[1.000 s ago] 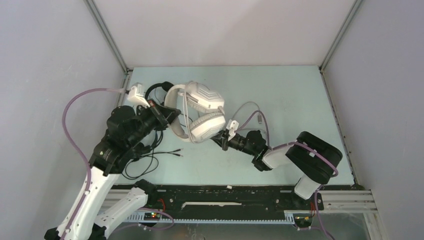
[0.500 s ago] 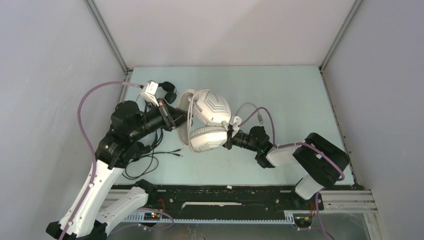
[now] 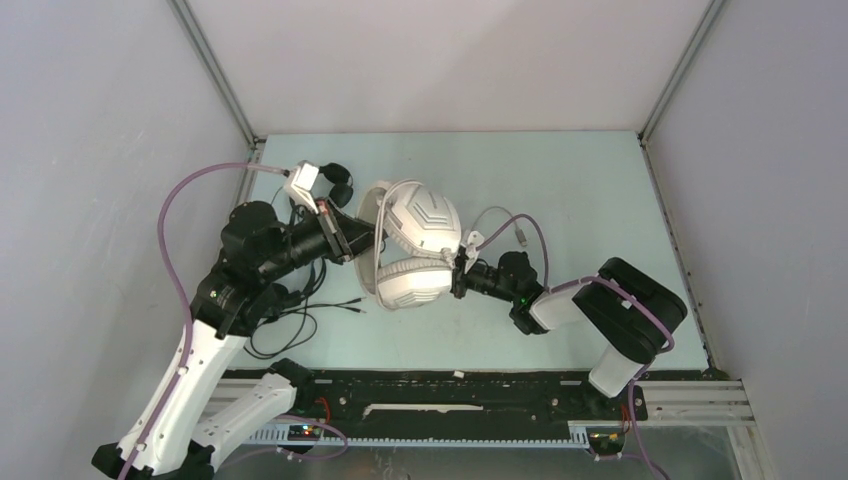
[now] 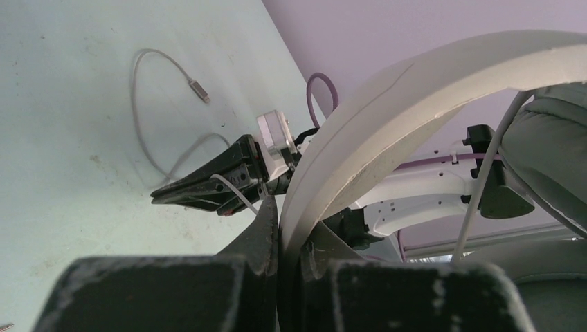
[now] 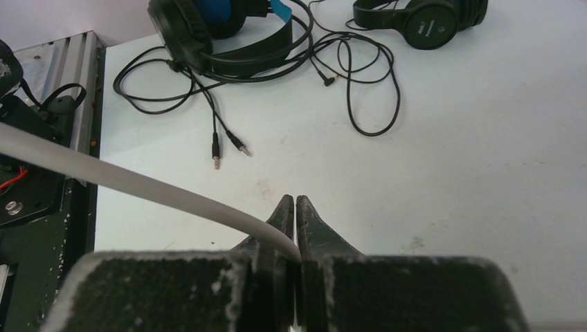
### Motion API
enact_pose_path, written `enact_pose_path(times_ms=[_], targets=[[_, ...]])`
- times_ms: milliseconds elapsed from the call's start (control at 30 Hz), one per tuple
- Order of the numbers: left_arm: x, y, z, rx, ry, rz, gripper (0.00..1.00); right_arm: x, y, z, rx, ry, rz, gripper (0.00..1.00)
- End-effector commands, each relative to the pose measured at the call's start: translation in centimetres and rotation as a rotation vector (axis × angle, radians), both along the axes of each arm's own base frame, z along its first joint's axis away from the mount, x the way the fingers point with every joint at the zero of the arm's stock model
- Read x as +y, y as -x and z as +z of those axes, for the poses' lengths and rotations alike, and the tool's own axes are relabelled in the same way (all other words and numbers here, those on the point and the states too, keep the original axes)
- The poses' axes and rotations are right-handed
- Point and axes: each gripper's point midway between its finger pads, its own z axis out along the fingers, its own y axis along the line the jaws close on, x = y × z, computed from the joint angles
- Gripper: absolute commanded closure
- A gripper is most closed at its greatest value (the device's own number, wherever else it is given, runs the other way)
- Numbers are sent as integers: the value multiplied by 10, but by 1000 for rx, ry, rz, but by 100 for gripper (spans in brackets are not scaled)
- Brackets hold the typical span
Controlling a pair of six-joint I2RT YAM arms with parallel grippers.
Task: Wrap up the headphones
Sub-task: Wrap the headphones cable around the headphones.
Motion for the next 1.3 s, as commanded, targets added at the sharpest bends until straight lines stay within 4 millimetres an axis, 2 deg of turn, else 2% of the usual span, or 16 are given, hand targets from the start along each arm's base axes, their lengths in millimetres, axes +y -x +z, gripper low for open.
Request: enact_pose_path(times_ms=[0,67,133,167,267,367,433,567,633,800,967,1100,1267], targets=[[-7,27,43,-134,58,-133,100,-14,-14,10,13,-42,-44,100],[-6,26,34,-152,4,-146,100,-20,-16,19,47,-73,-42,100],[-5,22,17,-194,-83,-168,100,-24,-16,30,80,-98,-38,100],[-4,17,5,-213,-126,-168,100,-24,-15,33,102,-99,-29,100],[2,-4,-37,-221,-257,-127,100,-24,-19,25,238,-33,-39,100],[5,-9,-72,-180,-352,-155,100,-19,-20,32,312,-10,-16,100],[7,-7,-87,-159,-399,-184,100,-22,-18,37,349,-2,-3,100],[13,-11,-104,-210,-493,-191,100,-35,-22,52,408,-7,-14,100],[18,-17,-108,-253,-550,-179,100,-37,-15,54,466,45,15,100],[25,-34,-102,-394,-715,-190,100,-41,6,77,538,134,56,100],[30,-42,-98,-545,-946,-232,100,-56,21,101,584,159,66,100],[43,-55,-95,-637,-1141,-159,100,-61,32,113,616,158,103,100],[48,-66,-86,-658,-1164,-45,100,-62,51,130,661,125,175,100]])
